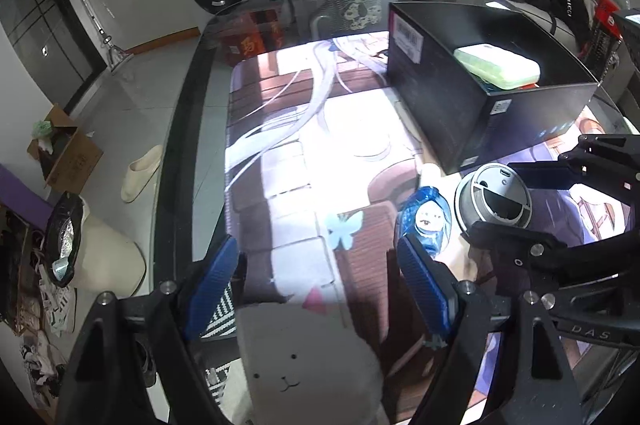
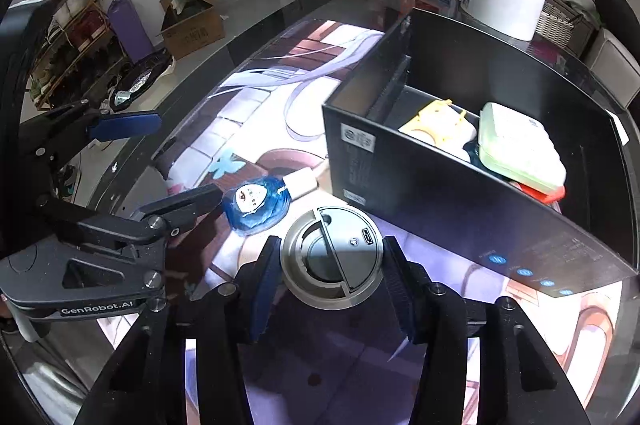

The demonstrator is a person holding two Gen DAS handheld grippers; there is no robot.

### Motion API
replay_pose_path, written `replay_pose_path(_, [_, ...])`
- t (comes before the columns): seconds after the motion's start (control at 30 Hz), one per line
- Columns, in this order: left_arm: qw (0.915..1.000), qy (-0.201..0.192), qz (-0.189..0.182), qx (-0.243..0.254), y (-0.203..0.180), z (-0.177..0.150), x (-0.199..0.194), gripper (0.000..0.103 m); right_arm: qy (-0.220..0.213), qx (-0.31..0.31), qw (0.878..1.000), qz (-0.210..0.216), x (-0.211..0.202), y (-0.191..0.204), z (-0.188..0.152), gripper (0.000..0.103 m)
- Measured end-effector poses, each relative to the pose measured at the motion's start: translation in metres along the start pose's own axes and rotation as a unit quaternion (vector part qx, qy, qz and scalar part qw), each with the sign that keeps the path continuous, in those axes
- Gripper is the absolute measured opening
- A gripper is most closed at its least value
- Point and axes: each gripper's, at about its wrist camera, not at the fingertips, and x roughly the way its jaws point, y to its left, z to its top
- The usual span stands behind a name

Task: Organize rigid objects
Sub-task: 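Move the right tool to the white round lid while the left tool approaches the blue eye-drop bottle, then close the right tool on the white lid while the left tool grasps the eye-drop bottle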

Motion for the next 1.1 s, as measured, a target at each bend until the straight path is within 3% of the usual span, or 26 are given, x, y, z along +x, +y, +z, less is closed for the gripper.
replay_pose_path(0.2, [0.9996, 0.002, -0.012, 0.025, -0.021, 0.008, 0.002, 0.082, 0.001, 0.009, 1.000, -0.011, -0.012, -0.022, -0.016, 0.050])
replay_pose_path(0.43, [0.9985, -0.011, -0.053, 0.012, -0.036, 0.021, -0.008, 0.082, 0.010, 0.034, 0.999, -0.004, -0.025, -0.047, -0.035, 0.050])
replay_pose_path(0.77, [0.9983, 0.029, -0.048, -0.016, -0.058, 0.041, 0.022, 0.082, 0.013, 0.045, 0.999, -0.004, -0.033, -0.066, -0.046, 0.050])
replay_pose_path(0.87, [0.9973, 0.038, -0.058, -0.025, -0.059, 0.042, 0.029, 0.072, 0.011, 0.044, 0.999, -0.004, -0.035, -0.069, -0.050, 0.050])
replay_pose_path(0.93, [0.9971, 0.037, -0.061, -0.027, -0.058, 0.043, 0.028, 0.061, 0.011, 0.047, 0.999, -0.005, -0.036, -0.070, -0.051, 0.050])
replay_pose_path(1.0, [0.9970, 0.035, -0.067, -0.019, -0.059, 0.041, 0.025, 0.044, 0.011, 0.051, 0.999, -0.005, -0.037, -0.071, -0.051, 0.050])
replay_pose_path(1.1, [0.9961, 0.035, -0.080, -0.001, -0.062, 0.035, 0.020, 0.034, 0.014, 0.056, 0.998, -0.012, -0.037, -0.072, -0.052, 0.050])
